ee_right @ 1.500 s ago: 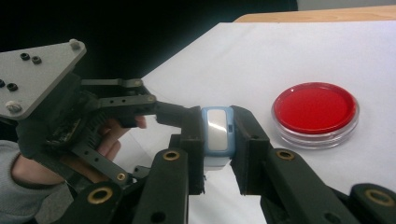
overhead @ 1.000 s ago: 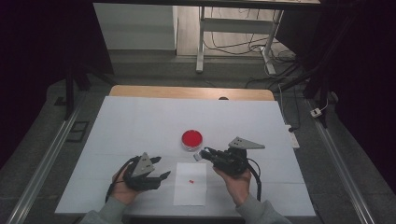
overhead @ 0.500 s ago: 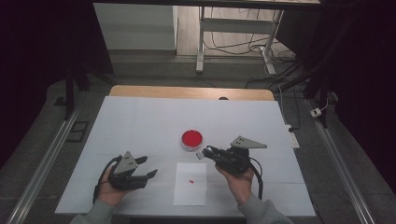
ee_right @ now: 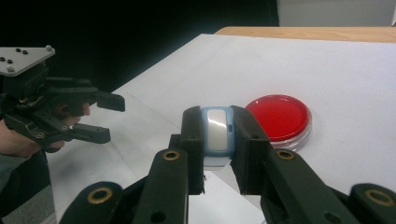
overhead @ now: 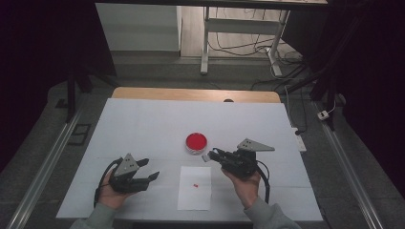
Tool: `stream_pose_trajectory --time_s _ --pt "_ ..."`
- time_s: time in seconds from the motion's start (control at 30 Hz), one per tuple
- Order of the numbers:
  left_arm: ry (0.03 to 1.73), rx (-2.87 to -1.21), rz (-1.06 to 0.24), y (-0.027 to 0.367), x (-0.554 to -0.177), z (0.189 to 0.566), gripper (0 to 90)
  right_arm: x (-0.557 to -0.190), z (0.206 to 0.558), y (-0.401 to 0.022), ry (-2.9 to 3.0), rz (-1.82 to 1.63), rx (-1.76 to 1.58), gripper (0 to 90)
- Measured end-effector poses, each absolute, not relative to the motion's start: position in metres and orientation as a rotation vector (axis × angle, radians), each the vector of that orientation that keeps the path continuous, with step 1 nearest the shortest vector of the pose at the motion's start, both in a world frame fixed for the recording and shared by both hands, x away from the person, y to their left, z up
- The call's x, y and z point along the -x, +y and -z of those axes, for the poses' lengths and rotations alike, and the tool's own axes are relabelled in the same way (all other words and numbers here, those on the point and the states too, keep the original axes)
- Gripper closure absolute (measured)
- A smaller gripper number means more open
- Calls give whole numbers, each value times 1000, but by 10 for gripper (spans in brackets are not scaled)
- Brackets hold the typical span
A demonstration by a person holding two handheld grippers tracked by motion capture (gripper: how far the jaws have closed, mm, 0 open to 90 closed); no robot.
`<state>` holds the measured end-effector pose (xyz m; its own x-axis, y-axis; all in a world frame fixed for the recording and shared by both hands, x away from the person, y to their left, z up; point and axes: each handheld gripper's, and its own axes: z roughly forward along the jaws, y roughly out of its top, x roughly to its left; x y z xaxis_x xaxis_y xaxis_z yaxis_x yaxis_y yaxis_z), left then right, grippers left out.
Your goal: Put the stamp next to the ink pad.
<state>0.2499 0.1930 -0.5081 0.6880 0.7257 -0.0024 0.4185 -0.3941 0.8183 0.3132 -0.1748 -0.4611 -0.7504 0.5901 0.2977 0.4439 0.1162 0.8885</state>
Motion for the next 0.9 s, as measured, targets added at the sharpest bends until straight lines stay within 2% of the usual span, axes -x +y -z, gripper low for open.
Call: stream_pose_trajectory --time_s 0.9 --pt "890 -2058 -431 195 -253 512 370 -344 471 -203 2227 -1432 -1071 755"
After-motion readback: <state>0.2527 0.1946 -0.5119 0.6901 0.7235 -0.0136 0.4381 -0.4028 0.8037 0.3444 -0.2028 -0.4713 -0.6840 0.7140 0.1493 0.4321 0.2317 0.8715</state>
